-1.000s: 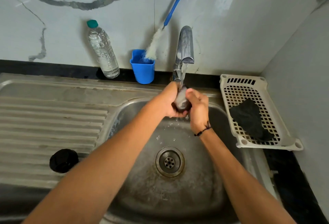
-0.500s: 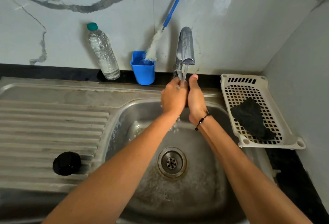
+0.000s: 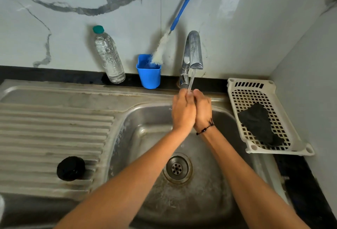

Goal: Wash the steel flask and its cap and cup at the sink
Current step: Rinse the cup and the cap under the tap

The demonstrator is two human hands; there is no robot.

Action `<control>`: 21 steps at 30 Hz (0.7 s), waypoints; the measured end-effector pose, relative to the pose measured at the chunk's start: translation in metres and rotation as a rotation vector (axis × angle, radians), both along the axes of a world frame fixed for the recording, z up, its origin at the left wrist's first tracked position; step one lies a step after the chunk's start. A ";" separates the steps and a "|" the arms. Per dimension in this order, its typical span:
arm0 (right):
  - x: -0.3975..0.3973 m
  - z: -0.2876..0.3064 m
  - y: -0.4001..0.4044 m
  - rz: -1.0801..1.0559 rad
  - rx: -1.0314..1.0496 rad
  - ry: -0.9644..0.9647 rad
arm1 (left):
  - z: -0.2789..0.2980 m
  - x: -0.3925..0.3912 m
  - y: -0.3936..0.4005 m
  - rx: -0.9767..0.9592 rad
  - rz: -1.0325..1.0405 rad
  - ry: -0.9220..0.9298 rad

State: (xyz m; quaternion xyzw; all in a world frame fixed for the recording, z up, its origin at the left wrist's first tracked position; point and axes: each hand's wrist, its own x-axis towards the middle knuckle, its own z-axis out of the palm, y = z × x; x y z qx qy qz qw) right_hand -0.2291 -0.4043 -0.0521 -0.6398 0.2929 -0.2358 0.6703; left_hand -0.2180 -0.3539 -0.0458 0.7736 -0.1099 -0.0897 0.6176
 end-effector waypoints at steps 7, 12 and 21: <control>-0.019 -0.003 0.000 0.136 -0.514 -0.073 | 0.045 0.037 0.020 -0.035 -0.394 0.982; -0.016 0.004 0.005 0.205 -0.129 -0.080 | 0.034 0.040 0.002 0.139 -0.304 0.337; -0.002 0.030 0.006 0.005 0.263 0.073 | 0.000 0.025 0.005 0.116 -0.157 -0.241</control>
